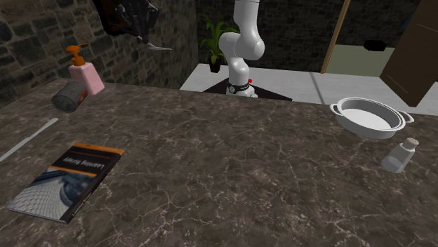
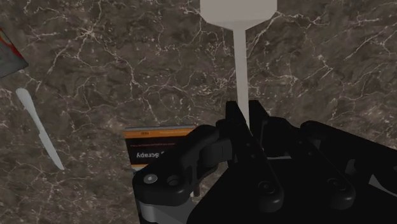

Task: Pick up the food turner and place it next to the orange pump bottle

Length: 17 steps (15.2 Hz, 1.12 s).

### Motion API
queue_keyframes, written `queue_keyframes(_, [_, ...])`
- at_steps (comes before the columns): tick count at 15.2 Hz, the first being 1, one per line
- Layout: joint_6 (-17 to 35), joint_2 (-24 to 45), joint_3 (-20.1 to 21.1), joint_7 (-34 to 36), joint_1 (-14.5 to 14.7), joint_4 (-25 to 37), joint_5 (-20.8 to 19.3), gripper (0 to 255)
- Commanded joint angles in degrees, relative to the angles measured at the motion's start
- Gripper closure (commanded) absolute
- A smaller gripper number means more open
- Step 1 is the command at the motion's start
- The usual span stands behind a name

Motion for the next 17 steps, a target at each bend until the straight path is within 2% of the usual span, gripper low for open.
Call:
queue_keyframes(1, [0.2, -0.5, -1.7, -3.0, -1.2, -0.8, -0.1, 255])
queue_keyframes(9, [-0.5, 0.7, -8.3, -14.2, -5.8, 0.8, -0.3, 255])
queue_keyframes(15, [-1.6, 4.7, -13.7, -23.6, -9.9, 5.4, 0.4, 255])
queue_keyframes(17, [0.0, 4.3, -13.6, -23.6, -9.9, 3.4, 0.3, 255])
